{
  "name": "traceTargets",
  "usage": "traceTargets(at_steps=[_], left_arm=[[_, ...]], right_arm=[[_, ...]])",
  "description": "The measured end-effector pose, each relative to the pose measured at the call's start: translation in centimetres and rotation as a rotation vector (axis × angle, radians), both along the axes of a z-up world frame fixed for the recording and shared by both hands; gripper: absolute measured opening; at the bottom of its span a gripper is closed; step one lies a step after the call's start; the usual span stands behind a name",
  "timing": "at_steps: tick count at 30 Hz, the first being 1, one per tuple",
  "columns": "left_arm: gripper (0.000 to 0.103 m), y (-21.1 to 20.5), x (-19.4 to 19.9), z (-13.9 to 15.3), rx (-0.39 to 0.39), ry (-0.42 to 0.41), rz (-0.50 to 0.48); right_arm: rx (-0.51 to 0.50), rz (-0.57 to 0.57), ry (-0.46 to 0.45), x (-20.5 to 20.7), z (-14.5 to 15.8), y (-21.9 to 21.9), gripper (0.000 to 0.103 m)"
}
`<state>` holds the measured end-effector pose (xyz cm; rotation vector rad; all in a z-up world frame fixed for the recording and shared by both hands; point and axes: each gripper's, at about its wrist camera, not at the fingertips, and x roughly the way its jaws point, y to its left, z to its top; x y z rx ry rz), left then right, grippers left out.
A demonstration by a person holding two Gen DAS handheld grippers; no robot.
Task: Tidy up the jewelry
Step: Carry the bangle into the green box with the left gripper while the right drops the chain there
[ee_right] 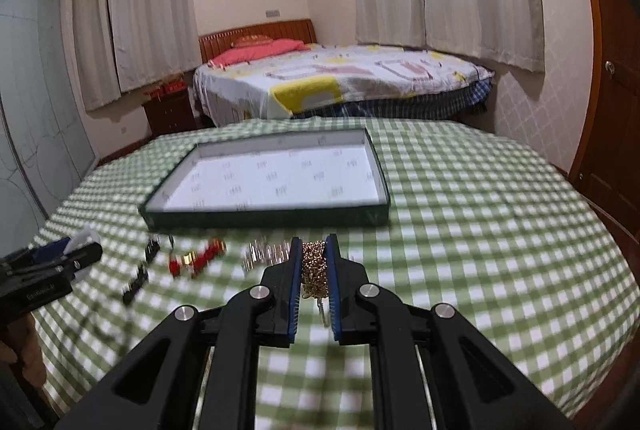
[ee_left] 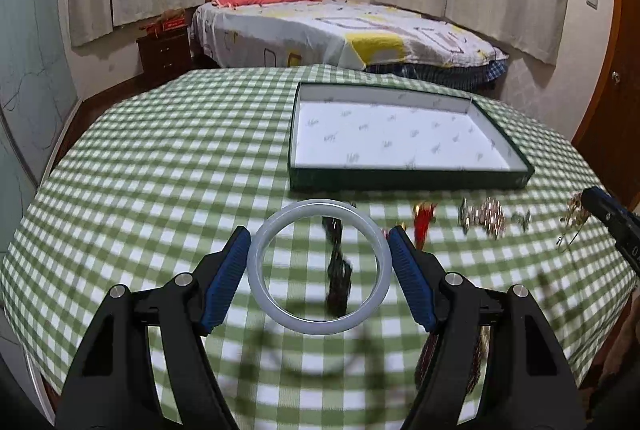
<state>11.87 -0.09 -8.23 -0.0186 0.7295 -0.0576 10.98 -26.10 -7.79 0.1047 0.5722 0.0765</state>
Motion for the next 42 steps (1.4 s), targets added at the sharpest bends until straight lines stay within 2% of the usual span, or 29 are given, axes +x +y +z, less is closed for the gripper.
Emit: traceTargets(at_steps=[7,12,15,21,26,35,36,41,42], left_arm=[[0.069,-1.0,4.6,3.0,-0.023,-0.073,-0.008],[0.069,-2.1,9.3,4.2,-0.032,-0.116,-0.009],[0.069,-2.9,12.0,3.0,-0.027,-0.091,-0.014],[0.069,-4.2,16.7,-2.4,-0.006,0.043,-0.037],[0.069,-4.4,18.1,-5.1,0.006,0.118,-0.047],[0.069,-4.8,18.5,-6.9,0.029,0.160,-0.050],[0.069,-4.9,18.5,-6.9,0.030,0.162,-0.052],[0.070,-5.0,18.6,-6.8,0.027,0.157,-0.053],[0.070,-5.1,18.7,-6.9,0.025,0.154,-0.052]], right_arm=[[-0.019,0.018,-0.086,4.4,2.9,0.2,0.013],[-0.028,0.031,-0.108,8.4,3.3,0.0,0.013],[-0.033,0.044,-0.068,10.7,1.8,-0.4,0.013],[-0.013,0.054,0.067,14.3,-2.8,-1.1,0.013],[-0.023,0.052,0.157,16.0,-5.4,-1.1,0.013],[-0.011,0.044,0.228,16.3,-6.8,-1.6,0.013],[-0.010,0.042,0.231,16.3,-6.8,-1.6,0.014],[-0.016,0.035,0.230,16.5,-6.7,-1.6,0.034],[-0.018,0.034,0.227,16.5,-6.6,-1.6,0.035]])
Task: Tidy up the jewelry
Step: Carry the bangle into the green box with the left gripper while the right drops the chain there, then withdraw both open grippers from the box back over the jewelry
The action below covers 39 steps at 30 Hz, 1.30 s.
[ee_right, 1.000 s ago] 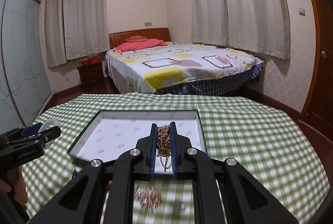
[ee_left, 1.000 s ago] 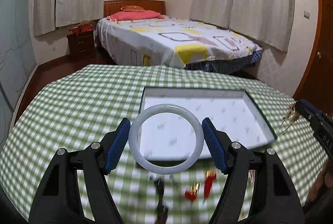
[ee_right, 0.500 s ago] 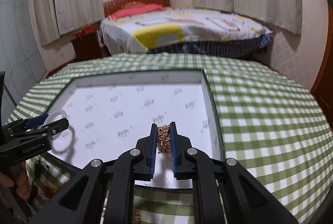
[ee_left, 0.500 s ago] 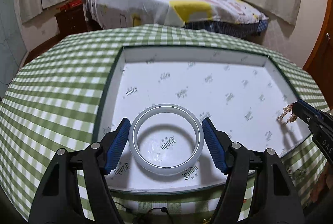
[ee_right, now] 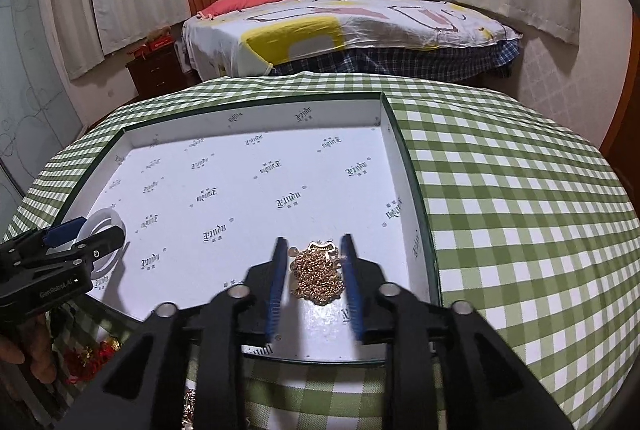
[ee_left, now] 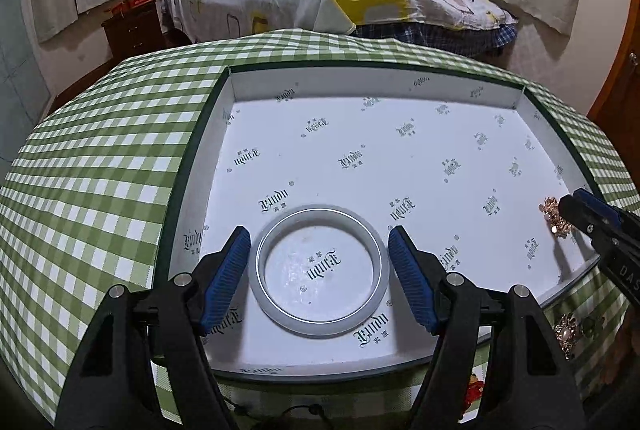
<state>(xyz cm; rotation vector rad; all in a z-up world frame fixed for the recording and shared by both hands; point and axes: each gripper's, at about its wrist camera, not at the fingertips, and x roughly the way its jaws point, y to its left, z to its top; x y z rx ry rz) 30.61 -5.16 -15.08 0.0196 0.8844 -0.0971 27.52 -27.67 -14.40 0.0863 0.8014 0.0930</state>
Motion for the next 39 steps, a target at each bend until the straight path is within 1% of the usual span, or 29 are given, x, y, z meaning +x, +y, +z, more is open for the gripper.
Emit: traceTargets(at_steps=[7,8,9,18,24,30,33,39], left_arm=[[0.072,0.1,-0.4,0.7,0.007,-0.026,0.001],[0.074,0.1,-0.5,0.8,0.007,-0.029,0.001],[0.079,0.1,-0.5,0.9,0.006,-0.031,0.001],[0.079,0.1,-0.8,1.1,0.008,-0.044,-0.002],[0.079,0.2,-1.6,2.3,0.010,-0.079,-0.005],[0.079,1.0,-4.1,4.4,-0.007,-0.140,-0.003],[0.079,1.5,-6.2,5.3,-0.013,-0.168,0.003],[0.079,2.6,-10.8,6.1,-0.043,-0.174,0.010]], right_arm=[[-0.003,-0.004,-0.011,-0.1,0.3,-0.1,0.036],[-0.003,-0.005,-0.013,-0.2,0.4,-0.1,0.036],[-0.004,-0.005,-0.014,-0.2,0.4,0.0,0.036],[-0.005,-0.013,-0.025,-0.7,0.7,0.1,0.038],[0.001,-0.023,-0.043,-1.4,1.6,0.0,0.038],[0.016,-0.032,-0.076,-3.6,3.1,0.4,0.038],[0.019,-0.037,-0.090,-5.1,3.7,0.6,0.038],[0.005,-0.034,-0.107,-8.6,4.4,1.1,0.038]])
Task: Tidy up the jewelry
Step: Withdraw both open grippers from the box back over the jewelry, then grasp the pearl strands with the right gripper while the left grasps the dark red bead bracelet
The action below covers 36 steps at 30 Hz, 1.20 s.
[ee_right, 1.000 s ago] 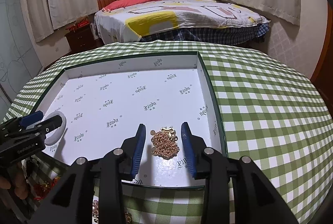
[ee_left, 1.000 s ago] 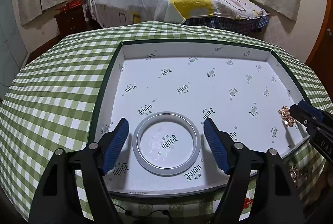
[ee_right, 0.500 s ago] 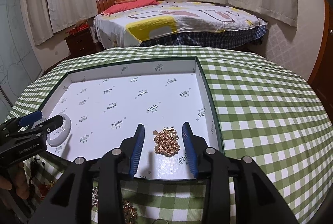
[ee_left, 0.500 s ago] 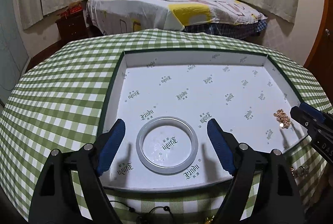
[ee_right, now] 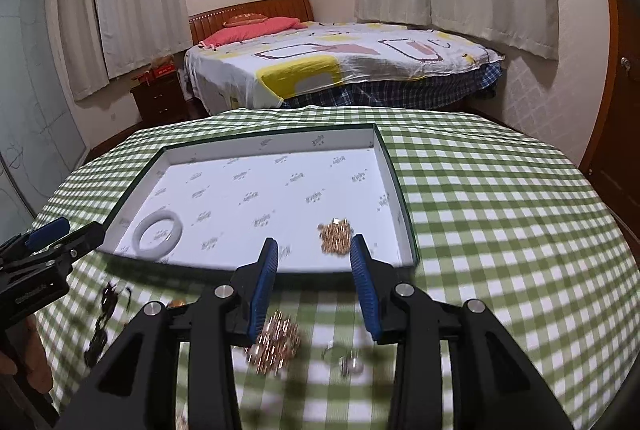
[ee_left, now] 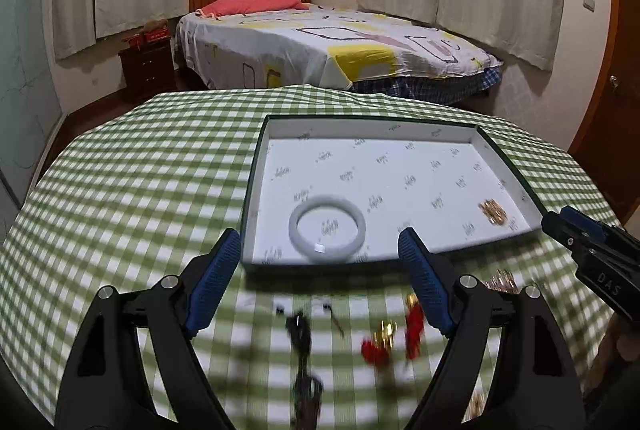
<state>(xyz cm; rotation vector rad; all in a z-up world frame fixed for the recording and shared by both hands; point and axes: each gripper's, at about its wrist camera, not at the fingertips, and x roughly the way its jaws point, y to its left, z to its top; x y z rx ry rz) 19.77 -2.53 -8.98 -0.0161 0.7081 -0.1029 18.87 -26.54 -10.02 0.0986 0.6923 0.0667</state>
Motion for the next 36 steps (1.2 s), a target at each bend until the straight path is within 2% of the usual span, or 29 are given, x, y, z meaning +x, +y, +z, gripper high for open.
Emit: traceTargets(at_steps=[9,15,23,27,30,31,36], left_arm=[[0.079,1.0,-6.5,-0.8,-0.010,0.040,-0.015],[0.079,2.4,-9.7,-1.9,0.000,0.067,0.013],[0.079,3.7,-11.6,-1.8,0.003,0.063,0.053],[0.079,3.9,-11.8,-2.2,0.000,0.080,0.061],[0.079,3.7,-11.7,-2.4,-0.001,0.087,0.056],[0.079,3.6,-11.7,-2.4,-0.003,0.089,0.054],[0.079,2.3,-11.7,-2.8,-0.016,0.108,0.024]], right_arm=[[0.013,0.006,0.008,-5.8,-0.8,0.9,0.038],[0.029,0.068,0.030,-8.4,-2.1,3.1,0.038],[0.018,0.176,0.083,-9.1,-4.1,6.8,0.038],[0.007,0.185,0.138,-8.7,-5.5,7.5,0.038],[0.026,0.189,0.152,-8.7,-5.9,7.4,0.031],[0.027,0.195,0.152,-8.7,-5.8,7.4,0.023],[0.023,0.184,0.142,-9.3,-5.4,6.9,0.020]])
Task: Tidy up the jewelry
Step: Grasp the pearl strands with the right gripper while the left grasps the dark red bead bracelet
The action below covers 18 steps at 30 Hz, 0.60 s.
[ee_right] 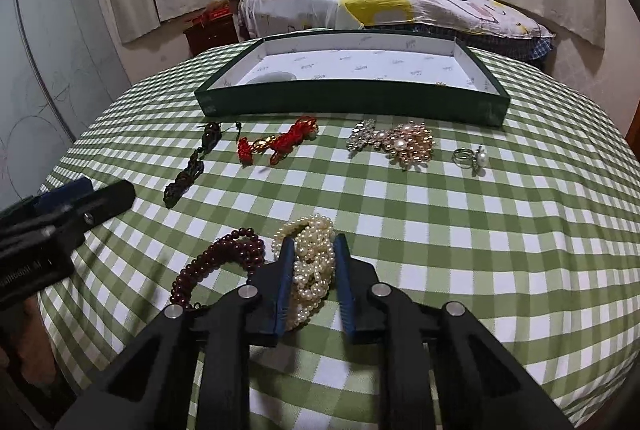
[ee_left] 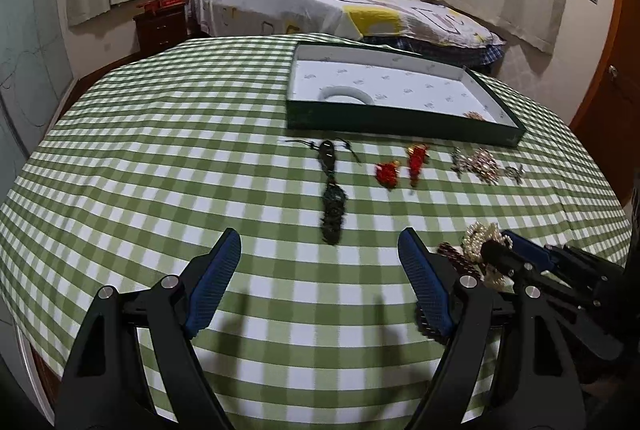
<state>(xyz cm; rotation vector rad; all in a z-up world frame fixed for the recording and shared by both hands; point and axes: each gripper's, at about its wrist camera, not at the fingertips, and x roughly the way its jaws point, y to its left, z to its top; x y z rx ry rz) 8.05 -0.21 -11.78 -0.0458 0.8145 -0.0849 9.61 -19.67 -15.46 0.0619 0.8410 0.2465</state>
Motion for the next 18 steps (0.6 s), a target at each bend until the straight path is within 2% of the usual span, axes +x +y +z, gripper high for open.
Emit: traceTargets(at_steps=[9,15,18], left_arm=[[0.079,-4.2,-0.4,-0.9,-0.019,0.020,-0.092],[0.079,-6.7,-0.6,-2.1,-0.011,0.050,-0.142],[0.079,-7.8,-0.6,-2.6,0.021,0.054,-0.162]], right_arm=[[-0.009,-0.097,-0.033,-1.0,1.0,-4.2,0.020],[0.009,-0.149,-0.029,-1.5,0.7,-6.4,0.020],[0.019,-0.160,-0.033,-1.4,0.7,-6.8,0.020]])
